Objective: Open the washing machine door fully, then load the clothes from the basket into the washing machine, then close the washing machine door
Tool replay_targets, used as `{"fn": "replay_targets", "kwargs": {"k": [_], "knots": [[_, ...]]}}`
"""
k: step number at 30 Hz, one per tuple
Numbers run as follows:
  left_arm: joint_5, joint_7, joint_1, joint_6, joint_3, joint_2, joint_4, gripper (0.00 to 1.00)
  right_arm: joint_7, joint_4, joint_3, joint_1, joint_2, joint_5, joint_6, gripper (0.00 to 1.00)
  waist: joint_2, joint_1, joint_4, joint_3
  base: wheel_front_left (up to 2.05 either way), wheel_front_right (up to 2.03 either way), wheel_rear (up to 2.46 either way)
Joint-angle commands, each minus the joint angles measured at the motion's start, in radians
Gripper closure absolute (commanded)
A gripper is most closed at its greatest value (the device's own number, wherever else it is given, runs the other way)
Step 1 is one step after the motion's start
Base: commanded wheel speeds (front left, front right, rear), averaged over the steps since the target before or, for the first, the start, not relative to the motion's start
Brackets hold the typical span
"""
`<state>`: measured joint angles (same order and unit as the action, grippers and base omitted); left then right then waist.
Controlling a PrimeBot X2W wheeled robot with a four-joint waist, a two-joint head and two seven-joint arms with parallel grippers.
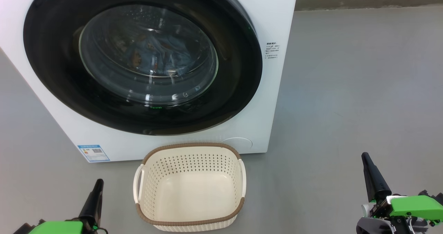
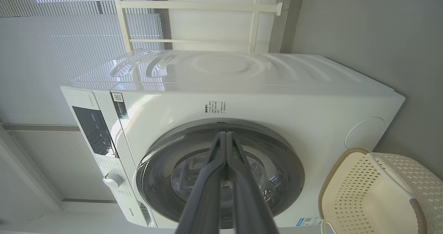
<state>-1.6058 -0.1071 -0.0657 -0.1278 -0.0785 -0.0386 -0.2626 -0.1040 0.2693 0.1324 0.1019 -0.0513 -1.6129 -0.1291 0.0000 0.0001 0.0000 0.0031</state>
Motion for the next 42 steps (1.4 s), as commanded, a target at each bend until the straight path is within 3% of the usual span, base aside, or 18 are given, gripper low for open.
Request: {"fn": "replay_targets", "kwargs": {"k": [1, 42], "knots": [[-0.003, -0.006, -0.042, -0.003, -0.035, -0.012, 0.018, 1.00, -0.007, -0.025, -0.021, 0.006, -0.001, 0.002, -0.002, 1.00, 0.0000, -0.0001, 0.000, 0.000, 0.00, 0.00, 0.00], [-0.002, -0.007, -0.042, -0.003, -0.036, -0.012, 0.018, 1.00, -0.009, -0.025, -0.019, 0.006, 0.000, 0.004, -0.002, 1.00, 0.0000, -0.0001, 0.000, 0.000, 0.00, 0.00, 0.00]]}}
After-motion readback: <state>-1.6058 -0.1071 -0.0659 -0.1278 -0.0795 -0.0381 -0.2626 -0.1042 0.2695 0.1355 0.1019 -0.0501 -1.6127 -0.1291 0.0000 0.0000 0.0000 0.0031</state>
